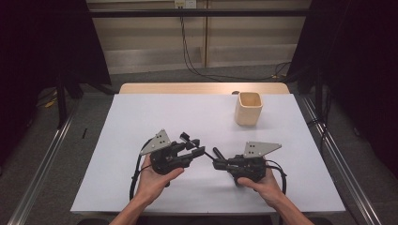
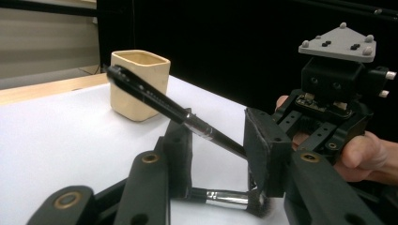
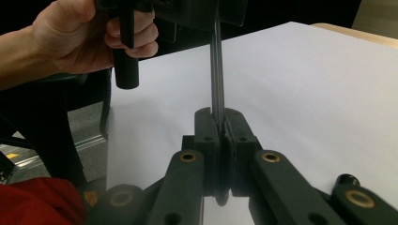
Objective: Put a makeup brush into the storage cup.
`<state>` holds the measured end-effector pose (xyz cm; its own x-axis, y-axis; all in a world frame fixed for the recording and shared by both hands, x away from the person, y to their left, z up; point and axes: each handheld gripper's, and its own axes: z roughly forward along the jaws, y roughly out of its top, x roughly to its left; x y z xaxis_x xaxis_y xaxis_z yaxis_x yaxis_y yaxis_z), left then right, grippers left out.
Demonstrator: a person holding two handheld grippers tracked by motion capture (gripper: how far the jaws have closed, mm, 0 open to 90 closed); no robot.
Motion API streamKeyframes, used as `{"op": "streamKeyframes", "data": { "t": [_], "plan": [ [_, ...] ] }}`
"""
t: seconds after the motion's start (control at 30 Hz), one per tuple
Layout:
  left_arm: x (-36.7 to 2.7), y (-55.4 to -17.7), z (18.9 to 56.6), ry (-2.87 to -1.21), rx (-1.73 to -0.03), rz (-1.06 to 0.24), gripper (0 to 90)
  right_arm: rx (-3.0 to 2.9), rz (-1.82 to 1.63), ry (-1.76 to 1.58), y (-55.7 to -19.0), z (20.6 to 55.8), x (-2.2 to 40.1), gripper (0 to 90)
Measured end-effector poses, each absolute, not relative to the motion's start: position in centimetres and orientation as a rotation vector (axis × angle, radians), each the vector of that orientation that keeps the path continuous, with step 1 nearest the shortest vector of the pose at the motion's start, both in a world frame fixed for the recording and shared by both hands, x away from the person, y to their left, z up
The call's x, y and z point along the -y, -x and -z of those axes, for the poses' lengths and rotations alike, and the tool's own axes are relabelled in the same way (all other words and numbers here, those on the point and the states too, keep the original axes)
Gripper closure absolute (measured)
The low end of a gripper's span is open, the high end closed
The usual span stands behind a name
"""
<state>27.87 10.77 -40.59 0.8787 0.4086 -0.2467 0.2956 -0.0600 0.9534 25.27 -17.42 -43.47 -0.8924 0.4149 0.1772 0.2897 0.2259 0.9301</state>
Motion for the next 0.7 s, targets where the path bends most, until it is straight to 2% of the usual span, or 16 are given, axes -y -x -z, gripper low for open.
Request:
{"op": "streamKeyframes", "data": {
  "t": [0.3, 0.7],
  "plan": [
    [-10.78, -28.17, 40.41, -1.615, -0.566, -0.027, 73.7, -2.388, -1.757, -0.681, -25.32, 43.80, 17.19, 85.9],
    [-10.49, -28.13, 40.06, -1.617, -0.538, -0.011, 79.1, -2.382, -1.734, -0.700, -25.40, 44.03, 17.10, 84.1]
  ]
}}
